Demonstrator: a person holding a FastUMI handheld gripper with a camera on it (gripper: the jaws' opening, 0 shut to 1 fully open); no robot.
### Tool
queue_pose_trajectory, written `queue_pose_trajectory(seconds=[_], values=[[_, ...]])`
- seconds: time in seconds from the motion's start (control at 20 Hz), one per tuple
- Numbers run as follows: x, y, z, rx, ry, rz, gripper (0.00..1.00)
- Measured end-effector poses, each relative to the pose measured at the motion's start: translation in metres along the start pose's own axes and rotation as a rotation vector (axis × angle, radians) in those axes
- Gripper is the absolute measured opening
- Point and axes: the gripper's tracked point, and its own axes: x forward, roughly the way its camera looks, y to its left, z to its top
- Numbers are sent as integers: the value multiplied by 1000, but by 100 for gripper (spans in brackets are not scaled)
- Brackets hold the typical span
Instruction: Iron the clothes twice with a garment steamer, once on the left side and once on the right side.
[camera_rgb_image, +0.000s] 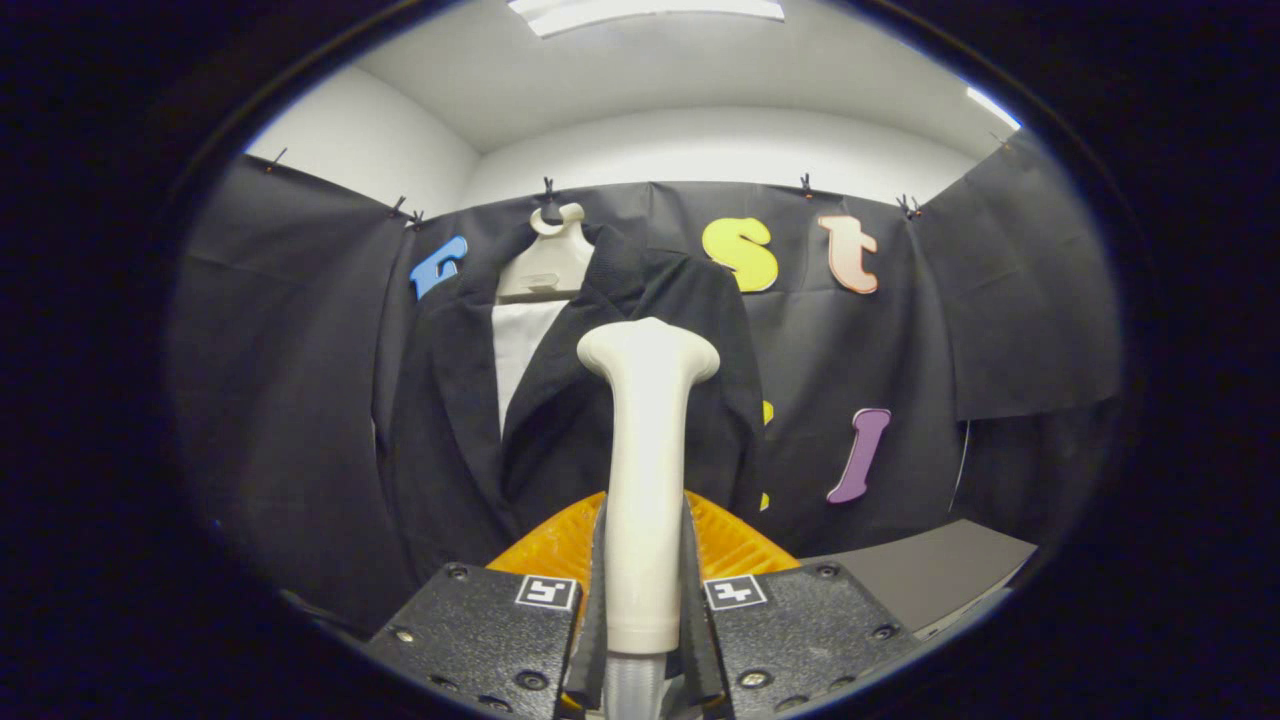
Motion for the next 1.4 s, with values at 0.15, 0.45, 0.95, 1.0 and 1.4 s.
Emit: queue_pose_trajectory(seconds=[0.15,0.45,0.95,1.0,1.4], values=[[-5,1,-17,-7,29,0,33],[-20,11,-55,-26,98,7,33],[-57,11,-120,-38,215,-3,33],[-61,11,-127,-40,225,-3,33],[-99,28,-181,-68,319,11,33]])
